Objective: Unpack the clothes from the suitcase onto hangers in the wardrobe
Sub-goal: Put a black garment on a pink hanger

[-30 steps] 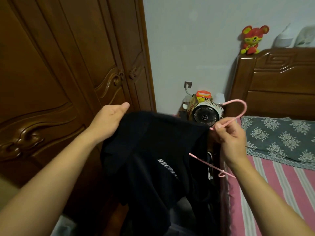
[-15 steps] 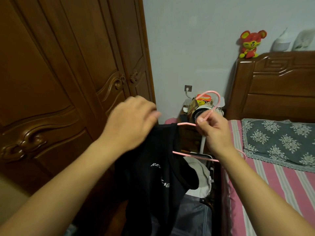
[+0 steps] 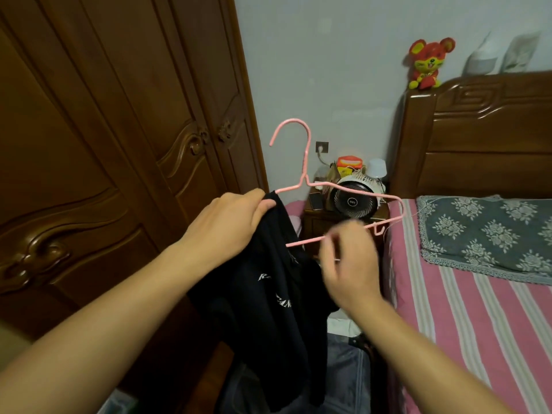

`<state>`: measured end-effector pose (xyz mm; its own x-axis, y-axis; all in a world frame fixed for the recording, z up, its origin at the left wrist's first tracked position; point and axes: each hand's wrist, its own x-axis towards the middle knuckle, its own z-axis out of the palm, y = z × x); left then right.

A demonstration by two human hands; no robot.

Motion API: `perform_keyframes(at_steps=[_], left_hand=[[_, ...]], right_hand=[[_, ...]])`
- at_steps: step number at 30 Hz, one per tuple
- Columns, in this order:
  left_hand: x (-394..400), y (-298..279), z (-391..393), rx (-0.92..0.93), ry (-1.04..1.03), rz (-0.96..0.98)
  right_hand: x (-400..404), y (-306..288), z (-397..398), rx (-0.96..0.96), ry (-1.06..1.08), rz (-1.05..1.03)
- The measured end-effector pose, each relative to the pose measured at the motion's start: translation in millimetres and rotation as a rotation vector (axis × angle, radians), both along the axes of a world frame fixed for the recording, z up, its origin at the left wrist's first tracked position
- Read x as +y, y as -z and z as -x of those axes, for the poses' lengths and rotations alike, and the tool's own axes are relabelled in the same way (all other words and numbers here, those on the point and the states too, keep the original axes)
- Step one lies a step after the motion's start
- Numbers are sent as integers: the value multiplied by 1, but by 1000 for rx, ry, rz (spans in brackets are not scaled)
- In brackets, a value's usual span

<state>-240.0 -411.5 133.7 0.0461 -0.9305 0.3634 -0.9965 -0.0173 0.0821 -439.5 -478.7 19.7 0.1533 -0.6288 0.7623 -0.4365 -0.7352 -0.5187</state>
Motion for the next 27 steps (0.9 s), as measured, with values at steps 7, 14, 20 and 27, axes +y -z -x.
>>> perform_keyframes(at_steps=[7,14,20,27], left_hand=[[9,-8,-16,43,35,93],[33,28,-103,-269,206,24],[29,42,-93,-315,102,10],[16,14,-55,22,90,157]], right_hand=[[-34,92,-3,159,-206,-990],[-79,42,80,-368,-207,-1226],[-75,-36,42,156,111,-599],[-57,-86,-25,374,-187,-359]])
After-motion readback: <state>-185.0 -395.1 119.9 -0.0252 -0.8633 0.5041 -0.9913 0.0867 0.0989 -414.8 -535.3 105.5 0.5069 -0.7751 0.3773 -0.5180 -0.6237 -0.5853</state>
